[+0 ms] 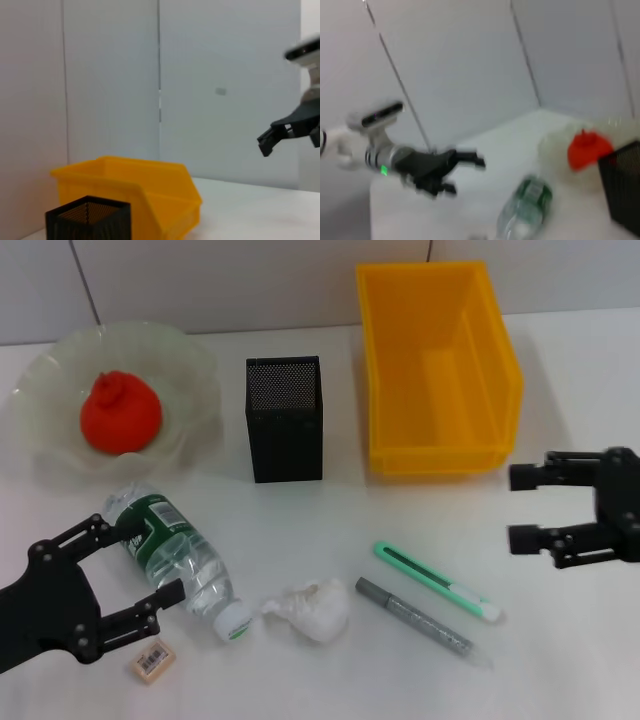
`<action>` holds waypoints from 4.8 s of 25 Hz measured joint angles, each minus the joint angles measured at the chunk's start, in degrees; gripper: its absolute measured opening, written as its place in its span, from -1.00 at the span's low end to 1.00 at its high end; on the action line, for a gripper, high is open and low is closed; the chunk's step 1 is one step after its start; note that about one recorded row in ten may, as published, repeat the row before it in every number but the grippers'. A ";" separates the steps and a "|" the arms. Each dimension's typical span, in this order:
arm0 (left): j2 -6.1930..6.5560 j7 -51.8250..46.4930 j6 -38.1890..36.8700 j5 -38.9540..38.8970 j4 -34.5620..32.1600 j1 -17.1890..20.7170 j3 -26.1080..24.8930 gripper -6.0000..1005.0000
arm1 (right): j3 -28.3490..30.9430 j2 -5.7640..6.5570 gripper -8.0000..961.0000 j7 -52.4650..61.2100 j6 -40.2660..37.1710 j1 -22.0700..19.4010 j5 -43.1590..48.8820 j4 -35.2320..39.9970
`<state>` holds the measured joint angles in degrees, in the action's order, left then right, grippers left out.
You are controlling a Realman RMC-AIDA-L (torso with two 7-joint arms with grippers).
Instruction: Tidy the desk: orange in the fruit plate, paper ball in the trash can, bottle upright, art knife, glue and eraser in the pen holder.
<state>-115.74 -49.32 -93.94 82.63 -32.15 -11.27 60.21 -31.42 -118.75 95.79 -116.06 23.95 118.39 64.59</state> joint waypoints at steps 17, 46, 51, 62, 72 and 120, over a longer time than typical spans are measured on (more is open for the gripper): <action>-0.24 -0.52 2.22 -1.10 0.71 0.94 -2.06 0.62 | -44.51 -0.43 0.70 32.63 9.61 11.65 14.13 20.85; -0.14 -0.78 1.70 -0.87 0.24 0.37 -1.50 0.62 | -75.56 -1.00 0.69 48.83 39.25 18.24 18.53 6.22; -0.26 -0.66 1.66 -0.88 0.24 0.37 -1.47 0.62 | -76.28 -1.07 0.69 48.99 40.44 19.36 18.01 4.07; -0.41 -0.52 1.68 -0.89 0.24 -0.12 -1.39 0.62 | -75.48 -0.92 0.37 49.55 40.16 19.22 18.00 3.88; -0.52 -0.51 1.74 -0.90 0.25 -0.33 -1.42 0.62 | -61.36 -0.67 0.10 49.66 32.79 15.86 17.00 12.53; -0.89 -0.50 1.46 0.44 0.20 -2.25 -0.86 0.60 | -29.76 -0.49 0.74 31.32 43.09 6.09 6.75 16.82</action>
<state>-116.63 -49.82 -92.48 83.06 -31.95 -13.52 59.35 -61.18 -119.25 127.11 -72.97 30.04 125.14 81.41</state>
